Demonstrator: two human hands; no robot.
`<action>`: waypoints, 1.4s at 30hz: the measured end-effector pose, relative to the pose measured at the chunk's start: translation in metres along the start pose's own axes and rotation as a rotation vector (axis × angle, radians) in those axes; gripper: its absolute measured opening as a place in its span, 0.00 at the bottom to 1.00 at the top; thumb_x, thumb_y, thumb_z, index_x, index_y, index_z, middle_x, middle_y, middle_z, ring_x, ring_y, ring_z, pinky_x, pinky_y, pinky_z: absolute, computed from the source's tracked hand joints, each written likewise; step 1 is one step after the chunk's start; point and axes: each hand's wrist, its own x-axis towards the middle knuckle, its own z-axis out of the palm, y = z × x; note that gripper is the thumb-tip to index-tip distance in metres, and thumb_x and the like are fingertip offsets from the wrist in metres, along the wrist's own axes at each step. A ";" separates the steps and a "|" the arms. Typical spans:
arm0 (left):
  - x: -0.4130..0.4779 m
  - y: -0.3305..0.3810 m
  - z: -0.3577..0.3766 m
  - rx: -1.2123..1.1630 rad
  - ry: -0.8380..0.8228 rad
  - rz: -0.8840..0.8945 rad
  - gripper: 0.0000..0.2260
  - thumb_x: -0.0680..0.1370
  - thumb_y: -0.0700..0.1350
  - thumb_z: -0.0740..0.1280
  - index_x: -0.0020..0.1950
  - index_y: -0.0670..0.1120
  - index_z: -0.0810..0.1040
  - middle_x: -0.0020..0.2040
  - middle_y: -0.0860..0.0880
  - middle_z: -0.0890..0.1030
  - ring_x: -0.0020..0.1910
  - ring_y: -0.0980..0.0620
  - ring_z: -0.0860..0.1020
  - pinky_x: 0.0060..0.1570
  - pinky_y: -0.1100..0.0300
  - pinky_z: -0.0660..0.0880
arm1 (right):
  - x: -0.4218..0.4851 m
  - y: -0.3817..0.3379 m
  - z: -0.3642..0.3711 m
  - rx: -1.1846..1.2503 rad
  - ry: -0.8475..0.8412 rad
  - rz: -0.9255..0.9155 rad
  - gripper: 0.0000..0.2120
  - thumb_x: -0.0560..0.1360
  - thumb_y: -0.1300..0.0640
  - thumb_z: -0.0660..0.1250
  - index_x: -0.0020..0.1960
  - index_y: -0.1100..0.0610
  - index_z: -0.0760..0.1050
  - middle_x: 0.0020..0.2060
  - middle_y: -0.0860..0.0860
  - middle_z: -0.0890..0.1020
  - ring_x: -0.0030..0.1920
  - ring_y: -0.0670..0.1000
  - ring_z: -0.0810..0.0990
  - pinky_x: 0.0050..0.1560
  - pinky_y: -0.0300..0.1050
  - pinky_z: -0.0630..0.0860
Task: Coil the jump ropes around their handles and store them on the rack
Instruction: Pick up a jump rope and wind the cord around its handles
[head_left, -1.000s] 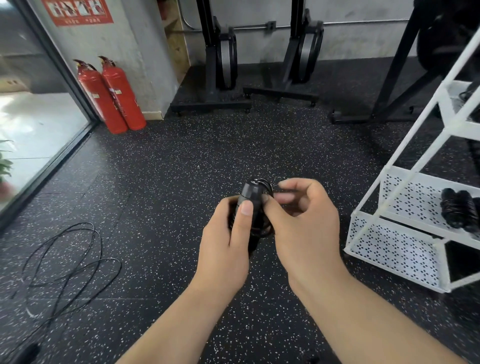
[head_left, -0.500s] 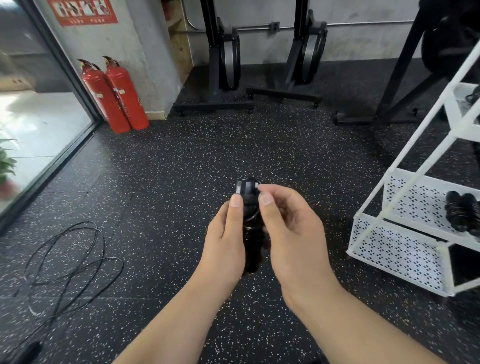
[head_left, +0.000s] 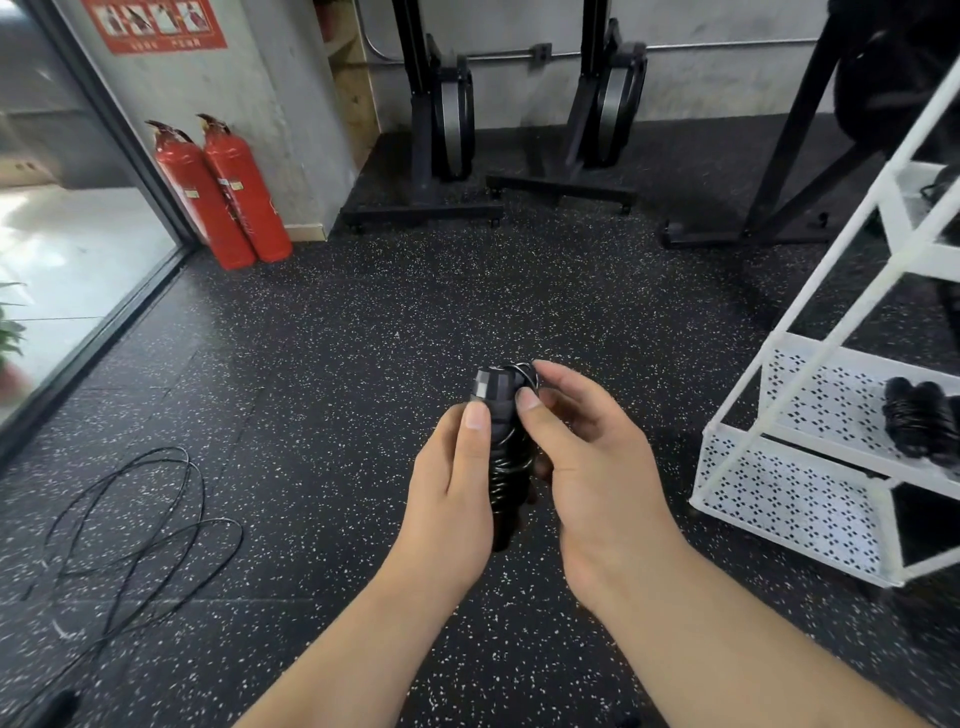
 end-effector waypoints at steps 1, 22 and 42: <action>0.000 -0.001 0.000 -0.006 0.001 -0.015 0.24 0.80 0.62 0.56 0.57 0.47 0.82 0.40 0.56 0.85 0.37 0.61 0.81 0.35 0.65 0.77 | 0.001 -0.001 -0.001 -0.041 0.003 -0.016 0.12 0.79 0.55 0.76 0.60 0.42 0.85 0.54 0.42 0.87 0.56 0.44 0.85 0.56 0.45 0.82; 0.003 0.009 -0.001 -0.387 -0.045 -0.404 0.32 0.82 0.70 0.57 0.52 0.44 0.88 0.45 0.31 0.84 0.37 0.38 0.79 0.37 0.46 0.79 | 0.033 -0.033 -0.037 -0.358 -0.321 0.063 0.04 0.81 0.57 0.74 0.54 0.55 0.86 0.43 0.53 0.85 0.40 0.51 0.80 0.46 0.45 0.79; 0.010 0.010 -0.013 -0.525 -0.253 -0.422 0.35 0.82 0.71 0.57 0.64 0.43 0.84 0.48 0.39 0.80 0.37 0.43 0.77 0.35 0.52 0.77 | 0.033 -0.043 -0.046 -0.999 -0.270 -0.492 0.12 0.80 0.59 0.73 0.56 0.42 0.81 0.46 0.34 0.85 0.49 0.37 0.83 0.51 0.30 0.75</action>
